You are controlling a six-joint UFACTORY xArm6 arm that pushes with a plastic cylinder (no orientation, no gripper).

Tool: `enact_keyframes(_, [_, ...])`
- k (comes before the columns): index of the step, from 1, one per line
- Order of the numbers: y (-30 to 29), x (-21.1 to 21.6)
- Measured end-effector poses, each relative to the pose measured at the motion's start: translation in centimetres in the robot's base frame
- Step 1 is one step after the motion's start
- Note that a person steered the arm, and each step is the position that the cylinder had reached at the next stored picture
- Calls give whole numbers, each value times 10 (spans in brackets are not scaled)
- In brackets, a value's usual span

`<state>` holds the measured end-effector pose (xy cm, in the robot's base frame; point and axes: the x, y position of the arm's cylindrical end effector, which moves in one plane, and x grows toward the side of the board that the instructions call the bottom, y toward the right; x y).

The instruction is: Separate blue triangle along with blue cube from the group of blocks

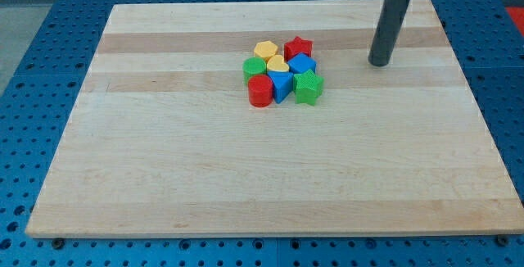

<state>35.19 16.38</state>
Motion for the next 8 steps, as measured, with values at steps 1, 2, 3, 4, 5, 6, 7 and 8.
enact_keyframes(1, [-27, 0])
enact_keyframes(2, [-55, 0])
enact_keyframes(3, [-76, 0])
enact_keyframes(4, [-95, 5])
enact_keyframes(5, [-113, 10])
enact_keyframes(6, [-139, 17])
enact_keyframes(7, [-161, 29])
enact_keyframes(8, [-179, 40])
